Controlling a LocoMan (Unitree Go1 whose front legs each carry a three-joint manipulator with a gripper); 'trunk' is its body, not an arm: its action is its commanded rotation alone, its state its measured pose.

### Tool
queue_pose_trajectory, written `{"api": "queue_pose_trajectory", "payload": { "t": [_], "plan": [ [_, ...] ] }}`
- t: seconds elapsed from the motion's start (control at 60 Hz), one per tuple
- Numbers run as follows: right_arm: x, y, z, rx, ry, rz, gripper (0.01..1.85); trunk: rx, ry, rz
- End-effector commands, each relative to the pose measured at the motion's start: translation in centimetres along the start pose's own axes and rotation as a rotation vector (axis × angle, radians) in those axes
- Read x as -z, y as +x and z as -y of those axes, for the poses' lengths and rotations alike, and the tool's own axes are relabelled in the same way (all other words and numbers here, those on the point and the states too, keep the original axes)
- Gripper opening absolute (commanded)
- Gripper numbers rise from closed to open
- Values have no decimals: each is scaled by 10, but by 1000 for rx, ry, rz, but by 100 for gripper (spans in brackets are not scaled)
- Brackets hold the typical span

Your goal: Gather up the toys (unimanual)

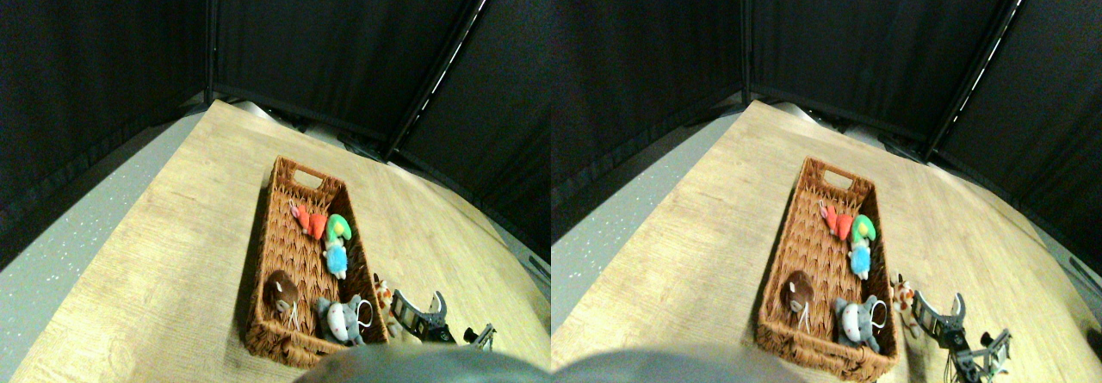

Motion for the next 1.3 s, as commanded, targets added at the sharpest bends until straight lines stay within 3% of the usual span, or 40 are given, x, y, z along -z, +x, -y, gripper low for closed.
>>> {"api": "queue_pose_trajectory", "payload": {
  "t": [0.017, 0.283, 0.7, 0.833, 1.15, 1.3],
  "plan": [
    [0, -6, -14, -56, -21, -15, 77, -7, -16, 0],
    [9, -6, -6, -6, 2, -45, 79, -15, -30, -1],
    [16, 27, 29, 73, 20, -98, 81, -31, -45, -6],
    [16, 33, 35, 100, 38, -89, 76, -30, -44, -6],
    [16, 39, 40, 121, 37, -63, 81, -33, -38, -13],
    [16, 40, 38, 125, 50, -40, 65, -32, -34, -16]
  ]
}}
